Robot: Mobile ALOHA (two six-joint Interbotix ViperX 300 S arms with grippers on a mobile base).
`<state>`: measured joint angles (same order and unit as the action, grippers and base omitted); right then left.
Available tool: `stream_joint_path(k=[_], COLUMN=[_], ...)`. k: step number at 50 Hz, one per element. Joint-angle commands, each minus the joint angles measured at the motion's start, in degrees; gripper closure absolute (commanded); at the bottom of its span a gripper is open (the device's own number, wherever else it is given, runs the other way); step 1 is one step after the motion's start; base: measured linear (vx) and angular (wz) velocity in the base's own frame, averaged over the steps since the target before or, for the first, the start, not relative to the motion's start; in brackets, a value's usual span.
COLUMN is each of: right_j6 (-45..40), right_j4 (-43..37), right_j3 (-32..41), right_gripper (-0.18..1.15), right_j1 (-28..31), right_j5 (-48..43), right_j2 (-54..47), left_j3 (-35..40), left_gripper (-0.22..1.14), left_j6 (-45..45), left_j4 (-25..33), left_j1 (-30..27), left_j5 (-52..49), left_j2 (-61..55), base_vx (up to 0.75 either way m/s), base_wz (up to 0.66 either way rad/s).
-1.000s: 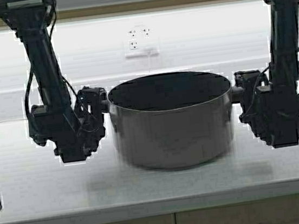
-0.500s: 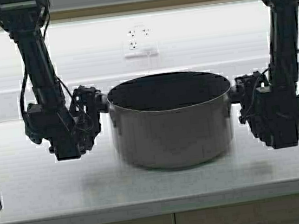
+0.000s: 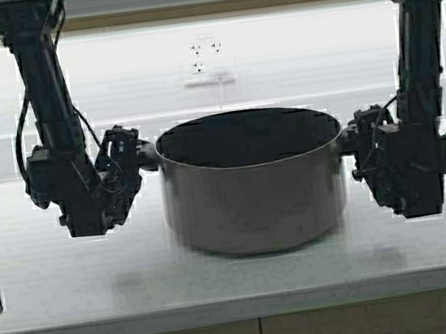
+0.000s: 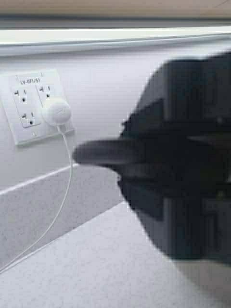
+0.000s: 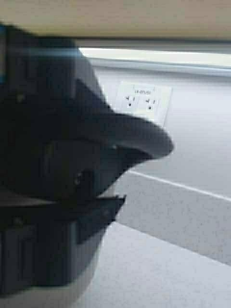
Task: Open the cabinet, put the pot inside, then close it
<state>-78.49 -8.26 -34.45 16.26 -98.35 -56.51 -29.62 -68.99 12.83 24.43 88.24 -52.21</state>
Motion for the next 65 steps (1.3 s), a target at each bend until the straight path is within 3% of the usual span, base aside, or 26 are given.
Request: stream_joint_path(k=[1,19,40,53,65], right_j6=[-0.26,-0.70,-0.44,-0.18,0.44], right_j4=[0.88,4.83,5.01,1.67,-3.08], right_j3=[-4.57,-14.50,-23.82,-31.82,-36.56], right_gripper=[0.89,0.89,0.89,0.89,0.89], right_j1=[1.41,4.04,12.57,18.02,23.20], right_j5=[-0.88,-1.41,-1.41,-1.49,-1.41], right_j2=[7.21,20.13,29.88,37.88,45.62], left_j3=[-4.83,-18.63,-33.75,-40.43,-40.96], left_gripper=[0.89,0.89,0.89,0.89,0.89], left_j6=[2.20,3.34,6.86,9.76,15.73], left_j4=[-0.53,2.20,12.22,29.09,43.51], left_j1=[0.79,4.04,16.17,33.57,48.43], left_j5=[3.08,9.05,9.84,9.84,10.11], left_j2=[6.42,18.98,36.39,44.91,48.08], base_vx=[0.01,0.00,0.00,0.00,0.00], base_wz=[0.00,0.00,0.00,0.00,0.00])
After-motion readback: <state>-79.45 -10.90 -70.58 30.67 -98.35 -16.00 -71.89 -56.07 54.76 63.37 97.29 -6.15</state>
